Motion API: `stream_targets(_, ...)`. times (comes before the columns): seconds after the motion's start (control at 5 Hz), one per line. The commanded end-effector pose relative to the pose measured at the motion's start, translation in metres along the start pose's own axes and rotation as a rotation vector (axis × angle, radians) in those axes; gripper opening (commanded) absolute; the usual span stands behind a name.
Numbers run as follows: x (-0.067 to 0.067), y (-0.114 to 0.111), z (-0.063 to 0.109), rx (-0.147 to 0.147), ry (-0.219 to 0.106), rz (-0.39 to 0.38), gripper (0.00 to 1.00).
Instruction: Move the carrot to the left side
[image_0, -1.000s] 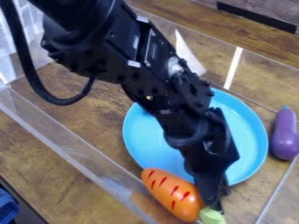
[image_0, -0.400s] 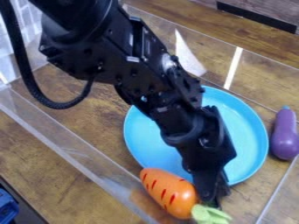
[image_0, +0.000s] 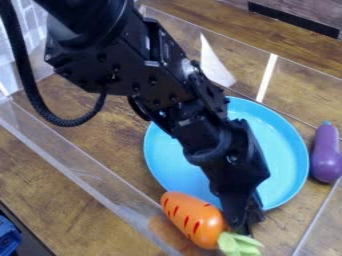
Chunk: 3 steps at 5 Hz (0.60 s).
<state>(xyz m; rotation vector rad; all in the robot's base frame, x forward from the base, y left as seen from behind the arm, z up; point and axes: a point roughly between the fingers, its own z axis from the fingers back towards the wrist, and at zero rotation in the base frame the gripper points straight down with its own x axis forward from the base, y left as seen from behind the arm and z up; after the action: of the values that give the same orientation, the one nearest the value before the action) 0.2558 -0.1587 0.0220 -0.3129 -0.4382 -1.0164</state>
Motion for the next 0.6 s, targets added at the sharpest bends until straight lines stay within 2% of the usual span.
stream_targets(0.0, -0.0176, -0.0031, -0.0079, -0.042, 0.037, 0.018, 0.0)
stream_targets(0.2, -0.0231, -0.0036, -0.0081, -0.057, 0.04, 0.014, 1.0)
stream_targets(0.4, -0.0273, -0.0038, -0.0046, -0.068, 0.046, 0.009, 1.0)
